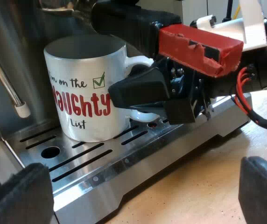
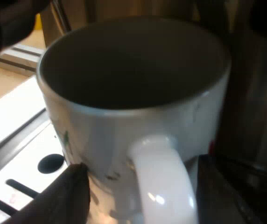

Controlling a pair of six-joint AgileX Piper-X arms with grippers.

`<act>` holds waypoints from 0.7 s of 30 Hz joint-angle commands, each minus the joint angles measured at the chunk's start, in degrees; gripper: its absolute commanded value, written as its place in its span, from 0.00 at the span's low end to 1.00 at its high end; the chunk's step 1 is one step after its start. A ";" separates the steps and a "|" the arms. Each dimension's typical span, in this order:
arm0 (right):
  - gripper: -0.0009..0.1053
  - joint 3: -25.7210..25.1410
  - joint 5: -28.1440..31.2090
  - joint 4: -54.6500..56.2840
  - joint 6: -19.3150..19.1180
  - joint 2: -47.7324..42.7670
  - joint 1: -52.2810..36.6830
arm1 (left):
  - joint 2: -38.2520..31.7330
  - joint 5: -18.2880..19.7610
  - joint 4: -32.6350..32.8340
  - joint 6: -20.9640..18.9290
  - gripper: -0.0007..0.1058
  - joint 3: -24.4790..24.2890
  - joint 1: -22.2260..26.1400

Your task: Place mug into machine

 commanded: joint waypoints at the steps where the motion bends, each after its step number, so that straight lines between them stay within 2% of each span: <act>1: 0.50 -0.37 4.29 4.97 -0.56 -3.07 1.28 | 0.35 0.42 -0.53 -0.08 0.77 0.65 -0.30; 4: 0.50 -0.37 4.36 11.10 -0.24 -5.56 1.80 | 0.35 0.42 -0.53 -0.08 0.77 0.22 -0.30; 6: 0.50 -0.37 5.19 18.26 -0.25 -8.55 2.50 | 0.35 0.42 -0.53 -0.08 0.77 -2.02 -0.30; 10: 0.50 -0.37 6.47 25.65 -0.25 -12.79 3.54 | 0.32 0.42 1.14 -0.08 0.77 -4.53 -0.30; 15: 0.50 -0.37 9.64 33.03 -0.25 -19.96 6.40 | 0.32 0.31 10.50 0.39 0.77 -10.24 -0.30; 21: 0.50 -0.37 12.49 37.65 -0.25 -26.64 10.79 | 0.20 0.31 17.29 1.55 0.77 -15.51 -0.30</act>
